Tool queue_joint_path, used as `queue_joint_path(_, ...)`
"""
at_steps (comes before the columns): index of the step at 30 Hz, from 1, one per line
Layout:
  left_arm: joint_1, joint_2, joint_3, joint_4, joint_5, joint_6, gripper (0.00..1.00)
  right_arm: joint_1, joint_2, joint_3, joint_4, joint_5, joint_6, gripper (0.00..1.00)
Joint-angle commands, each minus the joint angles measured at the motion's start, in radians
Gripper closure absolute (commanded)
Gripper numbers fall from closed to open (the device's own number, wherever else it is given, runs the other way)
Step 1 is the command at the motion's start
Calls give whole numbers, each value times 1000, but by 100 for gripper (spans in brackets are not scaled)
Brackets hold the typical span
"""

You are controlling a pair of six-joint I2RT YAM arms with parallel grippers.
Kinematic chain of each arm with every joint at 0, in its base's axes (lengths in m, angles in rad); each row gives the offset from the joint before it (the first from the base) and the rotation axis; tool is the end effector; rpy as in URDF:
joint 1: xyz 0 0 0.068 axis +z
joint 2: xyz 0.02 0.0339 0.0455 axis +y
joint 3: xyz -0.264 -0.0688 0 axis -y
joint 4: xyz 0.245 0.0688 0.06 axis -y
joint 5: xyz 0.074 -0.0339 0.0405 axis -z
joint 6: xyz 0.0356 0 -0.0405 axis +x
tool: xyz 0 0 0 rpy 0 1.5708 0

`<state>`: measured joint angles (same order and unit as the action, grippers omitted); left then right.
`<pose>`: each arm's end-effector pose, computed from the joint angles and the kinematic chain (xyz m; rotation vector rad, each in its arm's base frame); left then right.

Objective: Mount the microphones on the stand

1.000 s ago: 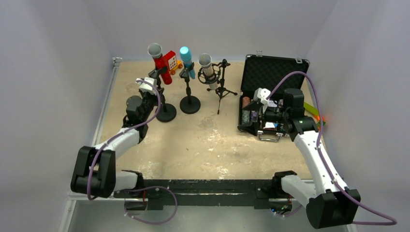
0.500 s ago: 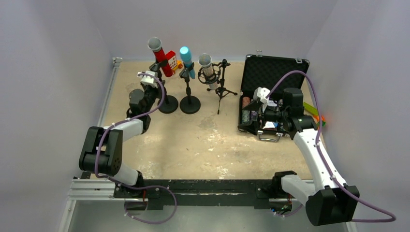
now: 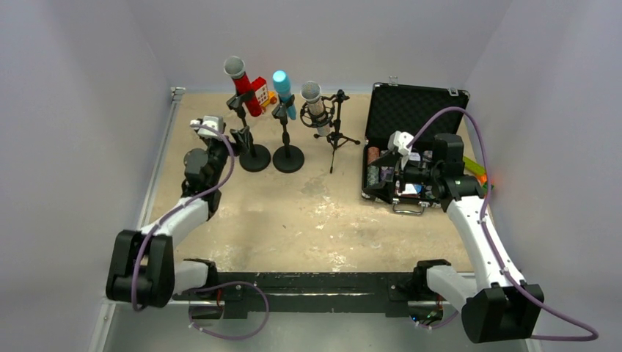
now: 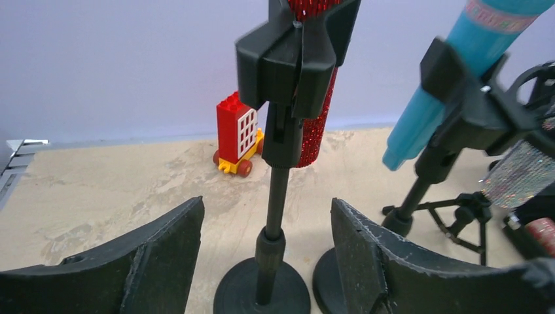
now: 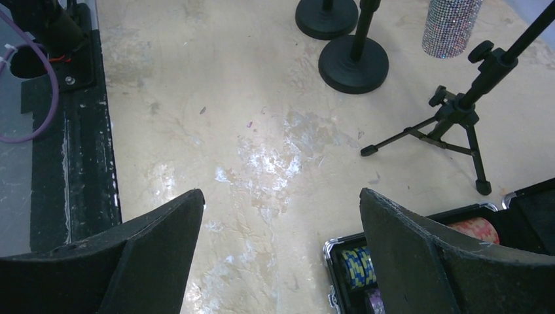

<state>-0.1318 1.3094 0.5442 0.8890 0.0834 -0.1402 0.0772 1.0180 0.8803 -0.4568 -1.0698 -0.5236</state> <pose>0.2759 -0.0396 0.2556 0.0625 1.4522 -0.2829 0.2047 0.0472 0.3130 -1.0993 1.5890 0.8483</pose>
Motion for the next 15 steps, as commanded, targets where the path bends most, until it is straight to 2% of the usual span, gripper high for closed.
queue_joint_path(1, 6, -226, -53, -168, -47, -134, 21, -35, -40, 18, -10, -33, -15, 8)
queue_joint_path(5, 6, -479, -30, -554, -9, -255, 1, -74, -99, 33, 11, 2, 46, 8)
queue_joint_path(9, 6, -677, 111, -967, 111, -299, 1, -104, -185, 50, 109, 191, 271, 2)
queue_joint_path(11, 5, -736, 214, -1170, 147, -300, 1, -106, -192, 123, 10, 259, 277, 1)
queue_joint_path(12, 5, -760, 253, -1228, 165, -298, 1, -106, -196, 159, -12, 305, 307, 1)
queue_joint_path(15, 4, -810, 351, -1385, 192, -294, 1, -106, -239, 226, -2, 559, 545, 1)
